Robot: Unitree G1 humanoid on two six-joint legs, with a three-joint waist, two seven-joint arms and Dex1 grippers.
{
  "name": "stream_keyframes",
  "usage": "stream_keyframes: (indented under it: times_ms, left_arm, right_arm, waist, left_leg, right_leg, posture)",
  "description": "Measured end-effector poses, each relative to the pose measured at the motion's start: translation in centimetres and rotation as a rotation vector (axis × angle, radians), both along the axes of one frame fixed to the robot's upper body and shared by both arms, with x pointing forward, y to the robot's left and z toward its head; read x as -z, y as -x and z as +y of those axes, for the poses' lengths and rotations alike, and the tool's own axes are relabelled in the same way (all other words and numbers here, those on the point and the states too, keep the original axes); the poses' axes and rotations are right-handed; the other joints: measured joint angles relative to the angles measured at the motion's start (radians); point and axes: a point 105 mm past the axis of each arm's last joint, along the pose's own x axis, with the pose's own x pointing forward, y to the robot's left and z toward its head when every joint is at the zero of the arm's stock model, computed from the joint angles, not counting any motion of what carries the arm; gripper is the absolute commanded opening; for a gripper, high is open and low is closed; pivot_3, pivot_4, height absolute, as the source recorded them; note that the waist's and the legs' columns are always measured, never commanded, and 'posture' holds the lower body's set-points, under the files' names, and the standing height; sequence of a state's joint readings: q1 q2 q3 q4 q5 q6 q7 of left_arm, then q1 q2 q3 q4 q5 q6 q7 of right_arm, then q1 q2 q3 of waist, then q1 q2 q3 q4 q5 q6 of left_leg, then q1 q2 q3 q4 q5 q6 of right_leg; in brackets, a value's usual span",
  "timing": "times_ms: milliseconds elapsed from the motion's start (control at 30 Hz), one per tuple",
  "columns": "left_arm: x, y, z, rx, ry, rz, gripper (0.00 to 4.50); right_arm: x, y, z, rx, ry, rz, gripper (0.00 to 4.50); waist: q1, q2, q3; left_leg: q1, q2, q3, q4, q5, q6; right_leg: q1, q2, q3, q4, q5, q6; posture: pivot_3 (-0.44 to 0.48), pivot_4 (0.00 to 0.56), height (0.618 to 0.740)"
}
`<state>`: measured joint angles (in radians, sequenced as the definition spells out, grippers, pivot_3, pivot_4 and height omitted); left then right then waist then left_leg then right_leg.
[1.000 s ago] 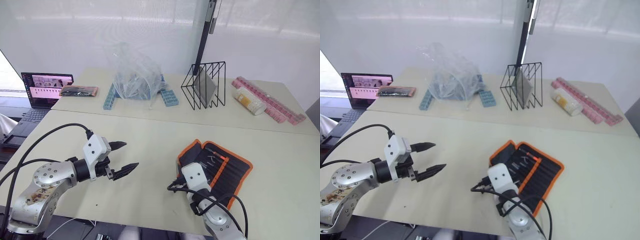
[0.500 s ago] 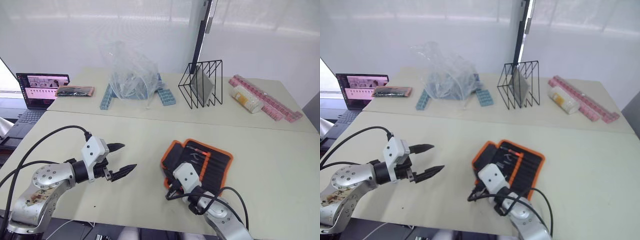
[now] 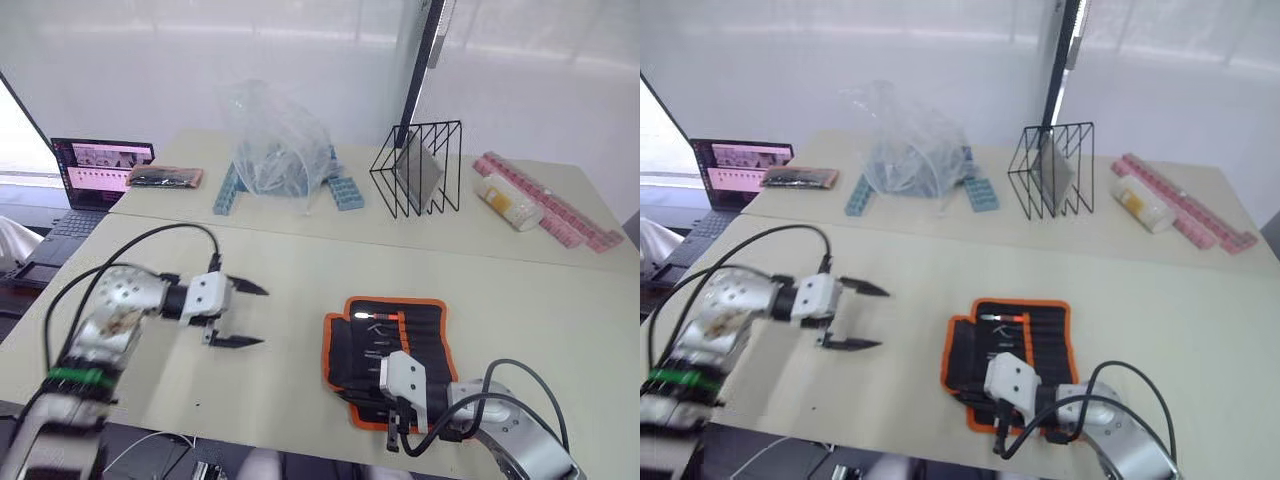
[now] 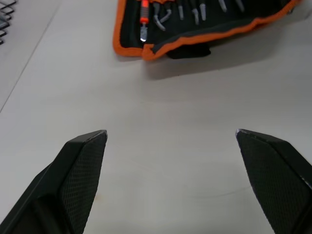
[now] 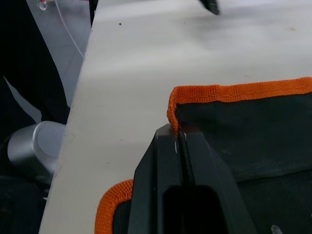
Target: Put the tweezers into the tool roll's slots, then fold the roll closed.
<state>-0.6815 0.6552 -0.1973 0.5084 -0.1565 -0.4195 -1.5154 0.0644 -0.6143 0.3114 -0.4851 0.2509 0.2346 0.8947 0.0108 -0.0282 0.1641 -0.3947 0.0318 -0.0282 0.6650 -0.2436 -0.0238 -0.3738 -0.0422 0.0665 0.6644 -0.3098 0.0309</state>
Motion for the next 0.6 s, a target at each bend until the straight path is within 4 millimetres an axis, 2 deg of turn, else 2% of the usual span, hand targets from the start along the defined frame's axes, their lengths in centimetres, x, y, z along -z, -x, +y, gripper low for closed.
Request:
stream_keyframes:
  times_ms: [67,133,200,400,600]
  left_arm:
    - [-0.2,-0.9,-1.6,0.074,-0.019,-0.042,4.50]
    - [-0.4,-1.8,-4.2,0.164,-0.028,-0.090,4.50]
    - [0.0,-2.0,-5.9,0.235,-0.047,-0.117,4.50]
    - [0.8,-2.1,-8.7,0.325,-0.073,-0.152,4.50]
    - [0.9,-1.6,-10.3,0.392,-0.083,-0.188,4.50]
  right_arm:
    - [-0.1,-0.3,-0.1,0.004,0.003,-0.014,0.02]
    - [0.0,-0.5,-0.4,0.018,0.012,-0.021,0.02]
    - [0.0,-0.6,-0.5,0.025,0.014,-0.027,0.02]
    - [0.4,-0.4,-0.9,0.071,0.024,-0.028,0.02]
    - [0.4,-0.2,-1.2,0.104,0.025,-0.034,0.02]
  waist:
    - [-0.001,0.000,0.000]
    - [-0.002,0.000,0.000]
    - [-0.008,0.000,0.000]
    - [-0.015,0.000,0.000]
    - [-0.016,-0.001,0.000]
  left_leg:
    - [-0.004,-0.001,0.000,0.002,0.000,0.000]
    - [-0.012,-0.001,0.000,0.005,-0.001,0.001]
    - [-0.016,-0.001,0.000,0.009,-0.001,0.003]
    - [-0.018,-0.001,-0.001,0.013,-0.002,0.004]
    - [-0.017,-0.002,-0.001,0.014,-0.002,0.004]
  right_leg:
    - [-0.002,0.000,0.001,0.000,0.001,0.001]
    - [-0.011,0.000,0.001,0.002,0.001,0.002]
    - [-0.015,0.000,0.001,0.004,0.003,0.002]
    - [-0.015,0.000,0.001,0.006,0.004,0.003]
    - [-0.014,0.000,0.001,0.009,0.004,0.004]
  posture:
    - [0.000,0.150,0.720]
    - [0.000,0.150,0.720]
    - [0.000,0.150,0.720]
    - [0.000,0.150,0.720]
    - [0.000,0.150,0.720]
